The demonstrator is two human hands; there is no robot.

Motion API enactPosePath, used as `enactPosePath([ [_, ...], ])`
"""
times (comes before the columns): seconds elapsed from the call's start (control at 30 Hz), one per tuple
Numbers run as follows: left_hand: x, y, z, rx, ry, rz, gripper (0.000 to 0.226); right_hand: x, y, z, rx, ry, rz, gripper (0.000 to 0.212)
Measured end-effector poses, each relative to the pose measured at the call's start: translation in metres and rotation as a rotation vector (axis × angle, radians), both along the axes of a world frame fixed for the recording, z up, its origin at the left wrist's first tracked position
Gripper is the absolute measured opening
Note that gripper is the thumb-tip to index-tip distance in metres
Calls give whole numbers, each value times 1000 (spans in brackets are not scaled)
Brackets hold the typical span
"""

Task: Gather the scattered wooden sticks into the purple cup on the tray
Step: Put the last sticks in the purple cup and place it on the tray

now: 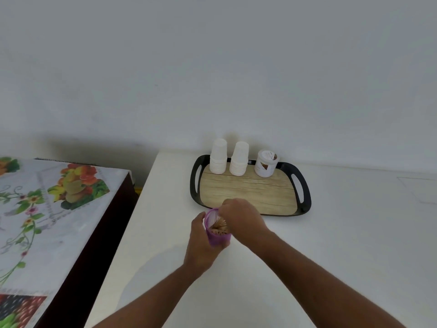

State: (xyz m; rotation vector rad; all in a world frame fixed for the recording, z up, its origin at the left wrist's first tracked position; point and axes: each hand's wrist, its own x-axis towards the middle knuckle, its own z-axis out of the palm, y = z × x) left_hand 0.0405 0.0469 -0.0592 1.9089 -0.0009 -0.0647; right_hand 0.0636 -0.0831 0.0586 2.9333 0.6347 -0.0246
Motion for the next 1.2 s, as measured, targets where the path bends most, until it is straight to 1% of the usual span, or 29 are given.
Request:
enactPosePath([
  [0.07, 8, -2, 1, -10, -14, -35, 88, 4, 12, -3, -131, 88, -11, 13],
  [0.13, 10, -5, 4, 10, 0, -89, 90, 8, 16, -8, -185, 174, -24, 13],
  [0.23, 13, -7, -4, 2, 26, -83, 94, 15, 10, -19, -162, 188, -25, 17],
  [0.27, 13, -6, -7, -1, 27, -77, 92, 16, 5, -21, -97, 194, -35, 19],
  [0.3, 14, -5, -10, -10, 22, -74, 91, 14, -1, -22, 44, 184, -66, 21],
  [0.33, 14, -3, -15, -21, 21, -72, 90, 11, -8, -24, 239, 141, -114, 23],
  [0.4, 14, -1, -18, -48, 9, -68, 90, 1, -23, -31, 659, -53, -266, 27],
  [0.43, 13, 0, -18, -63, 0, -72, 91, -5, -29, -41, 834, -112, -355, 31],
  [0.47, 12, -1, -17, -71, -13, -80, 91, -11, -35, -52, 984, -82, -432, 40],
  [0.5, 10, -2, -16, -88, -22, -81, 91, -17, -38, -62, 1110, 44, -487, 57],
  [0.53, 9, -2, -16, -94, -33, -80, 89, -23, -39, -73, 1184, 212, -511, 80],
  [0.57, 7, -2, -16, -99, -43, -83, 87, -29, -39, -82, 1200, 346, -498, 100],
  [0.6, 5, -1, -19, -71, -59, -97, 85, -34, -37, -89, 1184, 429, -465, 115],
  [0.63, 2, 0, -21, -49, -73, -133, 83, -40, -35, -95, 1161, 450, -443, 121],
  [0.67, -2, 1, -24, -23, -79, -181, 80, -44, -33, -100, 1149, 417, -452, 121],
  [0.7, -6, 1, -26, -20, -62, -227, 79, -47, -31, -104, 1148, 355, -483, 117],
  [0.77, -12, 5, -28, 38, -45, -294, 83, -45, -30, -103, 1132, 228, -512, 105],
  [0.8, -14, 9, -29, 131, -59, -308, 89, -43, -31, -102, 1115, 175, -516, 103],
  [0.83, -15, 16, -32, 271, -77, -299, 93, -42, -34, -101, 1109, 121, -535, 102],
  [0.87, -16, 26, -37, 413, -100, -265, 94, -43, -39, -102, 1118, 68, -567, 103],
  [0.9, -17, 36, -42, 507, -128, -214, 91, -44, -43, -102, 1135, 36, -588, 104],
  [0.93, -18, 48, -48, 563, -152, -162, 87, -47, -45, -101, 1148, 41, -578, 104],
  [1.0, -20, 64, -58, 645, -175, -88, 84, -55, -46, -100, 1139, 120, -490, 106],
  [1.03, -21, 68, -62, 693, -179, -80, 84, -59, -45, -100, 1145, 140, -470, 106],
  [1.1, -22, 69, -65, 770, -195, -92, 78, -65, -44, -102, 1211, 94, -518, 106],
  [1.13, -22, 67, -66, 790, -198, -98, 75, -68, -44, -101, 1234, 75, -546, 106],
  [1.2, -23, 66, -65, 804, -179, -103, 72, -72, -42, -103, 1210, 117, -520, 106],
])
